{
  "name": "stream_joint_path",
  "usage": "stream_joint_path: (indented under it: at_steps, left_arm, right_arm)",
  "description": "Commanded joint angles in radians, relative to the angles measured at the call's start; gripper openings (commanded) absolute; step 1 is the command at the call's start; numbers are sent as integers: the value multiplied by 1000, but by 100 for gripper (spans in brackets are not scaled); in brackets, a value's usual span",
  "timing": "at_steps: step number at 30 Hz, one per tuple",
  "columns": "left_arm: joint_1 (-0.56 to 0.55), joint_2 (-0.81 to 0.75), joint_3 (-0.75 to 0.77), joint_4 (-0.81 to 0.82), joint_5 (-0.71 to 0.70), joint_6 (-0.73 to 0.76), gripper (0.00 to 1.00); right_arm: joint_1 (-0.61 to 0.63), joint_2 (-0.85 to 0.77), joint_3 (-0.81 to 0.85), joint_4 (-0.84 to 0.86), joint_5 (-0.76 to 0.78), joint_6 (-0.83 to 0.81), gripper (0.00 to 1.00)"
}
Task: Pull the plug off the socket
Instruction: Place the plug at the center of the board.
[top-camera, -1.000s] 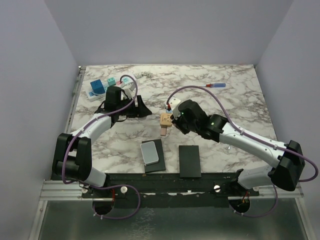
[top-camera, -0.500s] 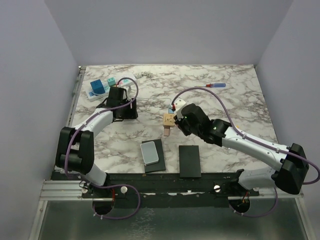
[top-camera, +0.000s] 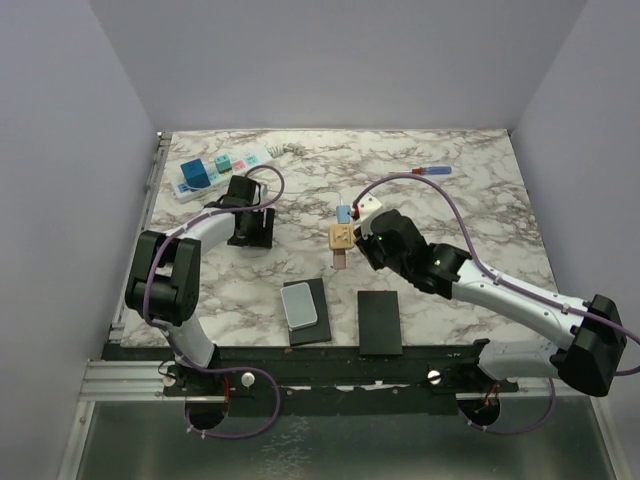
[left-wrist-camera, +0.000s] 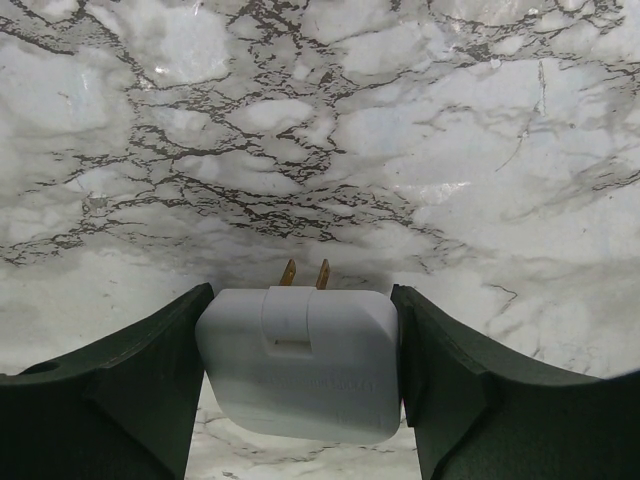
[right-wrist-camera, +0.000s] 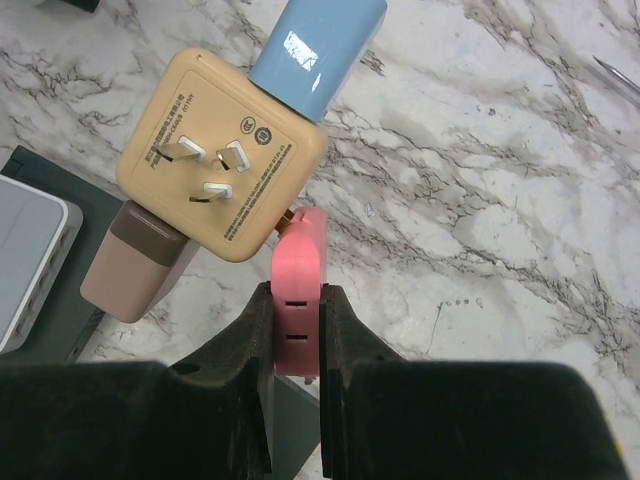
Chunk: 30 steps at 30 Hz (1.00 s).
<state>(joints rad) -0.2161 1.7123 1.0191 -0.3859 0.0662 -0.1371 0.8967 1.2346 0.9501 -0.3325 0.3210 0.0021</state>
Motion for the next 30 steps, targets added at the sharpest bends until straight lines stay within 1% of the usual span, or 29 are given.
stream_joint_path:
  at_steps: [1,5,7,10,16,21,27,30]
  left_arm:
    - [-6,61,11,-70,-7,20,8]
    - [-25,56,10,-99,-70,28,18]
    - [-50,45,3,-108,-117,31,26]
    - [-89,31,3,-124,-166,36,34]
    - [-99,22,7,-131,-157,36,55]
    - [-99,-2,10,-128,-133,37,76]
    - [-98,-37,6,-111,-88,39,88]
    - [-99,-48,6,-102,-68,39,92]
  right_arm:
    - [-1,-36,-4,79,37,16,1]
    - [0,-29,-4,83,34,13,1]
    - [-1,-23,1,85,30,13,1]
    - [-1,-12,12,86,26,8,1]
    - [-1,17,35,84,11,7,1]
    - [0,28,44,78,9,10,1]
    - [0,32,51,69,12,13,1]
    - [0,35,52,68,12,12,1]
